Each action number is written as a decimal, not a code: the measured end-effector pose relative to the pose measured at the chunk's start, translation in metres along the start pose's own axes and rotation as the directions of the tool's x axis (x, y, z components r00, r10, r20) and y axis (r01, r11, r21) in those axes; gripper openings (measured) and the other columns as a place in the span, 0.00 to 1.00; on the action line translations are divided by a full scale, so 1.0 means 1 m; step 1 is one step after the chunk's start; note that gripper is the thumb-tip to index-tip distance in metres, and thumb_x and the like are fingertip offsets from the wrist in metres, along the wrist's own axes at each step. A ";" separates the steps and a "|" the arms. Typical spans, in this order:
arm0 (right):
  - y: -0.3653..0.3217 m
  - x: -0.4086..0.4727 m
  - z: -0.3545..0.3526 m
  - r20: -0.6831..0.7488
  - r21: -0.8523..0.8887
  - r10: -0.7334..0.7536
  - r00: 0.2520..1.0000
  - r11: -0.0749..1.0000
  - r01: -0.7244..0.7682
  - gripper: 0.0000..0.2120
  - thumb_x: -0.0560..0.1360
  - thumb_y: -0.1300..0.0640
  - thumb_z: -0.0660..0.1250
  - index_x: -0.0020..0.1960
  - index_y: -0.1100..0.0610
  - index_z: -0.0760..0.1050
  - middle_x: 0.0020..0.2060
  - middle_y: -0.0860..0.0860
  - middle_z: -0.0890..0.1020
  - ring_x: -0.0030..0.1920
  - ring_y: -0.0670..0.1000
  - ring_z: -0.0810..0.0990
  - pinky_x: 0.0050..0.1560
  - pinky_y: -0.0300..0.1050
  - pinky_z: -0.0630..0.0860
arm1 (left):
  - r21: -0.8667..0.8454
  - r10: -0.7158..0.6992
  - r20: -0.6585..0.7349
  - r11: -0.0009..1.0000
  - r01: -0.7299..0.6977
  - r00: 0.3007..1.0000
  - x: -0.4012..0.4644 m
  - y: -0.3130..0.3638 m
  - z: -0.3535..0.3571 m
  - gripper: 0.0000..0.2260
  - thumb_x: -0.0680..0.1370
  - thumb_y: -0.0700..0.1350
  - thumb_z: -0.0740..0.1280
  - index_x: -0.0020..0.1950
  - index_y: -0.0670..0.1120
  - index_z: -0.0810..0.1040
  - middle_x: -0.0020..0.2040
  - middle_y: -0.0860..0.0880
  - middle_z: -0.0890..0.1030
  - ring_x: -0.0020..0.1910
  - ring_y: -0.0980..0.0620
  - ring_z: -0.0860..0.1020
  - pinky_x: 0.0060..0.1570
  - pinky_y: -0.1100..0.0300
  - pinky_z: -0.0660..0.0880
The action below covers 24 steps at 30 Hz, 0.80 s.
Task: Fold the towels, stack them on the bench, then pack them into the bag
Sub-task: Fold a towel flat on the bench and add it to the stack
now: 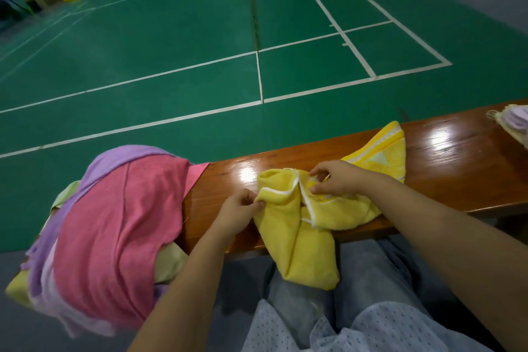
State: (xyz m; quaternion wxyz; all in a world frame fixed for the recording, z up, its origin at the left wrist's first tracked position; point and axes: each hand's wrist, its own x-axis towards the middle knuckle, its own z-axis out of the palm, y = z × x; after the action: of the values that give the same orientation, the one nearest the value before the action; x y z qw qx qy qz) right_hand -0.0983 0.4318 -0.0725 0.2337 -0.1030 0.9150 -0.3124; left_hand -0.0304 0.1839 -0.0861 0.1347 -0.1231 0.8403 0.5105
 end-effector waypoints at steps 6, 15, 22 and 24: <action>-0.002 -0.001 -0.023 -0.305 0.250 0.161 0.939 0.965 -0.084 0.12 0.73 0.56 0.71 0.54 0.61 0.78 0.46 0.53 0.77 0.48 0.53 0.75 0.44 0.41 0.67 | -0.378 -0.229 -0.257 0.918 0.121 0.939 0.011 0.006 -0.025 0.07 0.80 0.48 0.61 0.52 0.44 0.72 0.48 0.42 0.76 0.47 0.41 0.78 0.42 0.41 0.80; -0.023 -0.025 -0.038 -0.707 0.303 0.121 0.697 0.942 0.144 0.18 0.73 0.52 0.65 0.30 0.56 0.61 0.39 0.58 0.74 0.45 0.56 0.72 0.41 0.45 0.63 | -0.295 0.029 -0.517 0.932 -0.210 0.855 -0.015 0.057 -0.036 0.09 0.75 0.42 0.70 0.52 0.51 0.73 0.46 0.49 0.76 0.40 0.50 0.77 0.41 0.52 0.76; -0.040 -0.065 0.036 -0.575 0.581 0.272 0.772 0.799 0.152 0.14 0.69 0.53 0.64 0.30 0.58 0.65 0.26 0.52 0.65 0.30 0.50 0.63 0.30 0.46 0.59 | -0.302 0.145 -0.142 0.936 -0.182 0.979 -0.061 0.069 0.050 0.07 0.76 0.49 0.70 0.52 0.50 0.83 0.45 0.53 0.84 0.44 0.55 0.80 0.43 0.59 0.78; -0.039 -0.070 0.048 -0.519 0.648 0.299 0.801 0.748 0.141 0.14 0.70 0.52 0.65 0.36 0.64 0.74 0.29 0.58 0.71 0.32 0.51 0.69 0.32 0.46 0.66 | -0.297 0.172 -0.135 0.933 -0.205 0.976 -0.062 0.065 0.063 0.06 0.77 0.48 0.69 0.52 0.50 0.83 0.44 0.53 0.84 0.44 0.55 0.80 0.42 0.61 0.78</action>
State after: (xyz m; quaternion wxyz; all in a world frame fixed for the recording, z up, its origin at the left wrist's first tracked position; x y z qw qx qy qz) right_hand -0.0121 0.3994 -0.0558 -0.0294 0.1299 0.7739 -0.6191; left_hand 0.0112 0.2733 -0.0385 0.0190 -0.0886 0.7640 0.6388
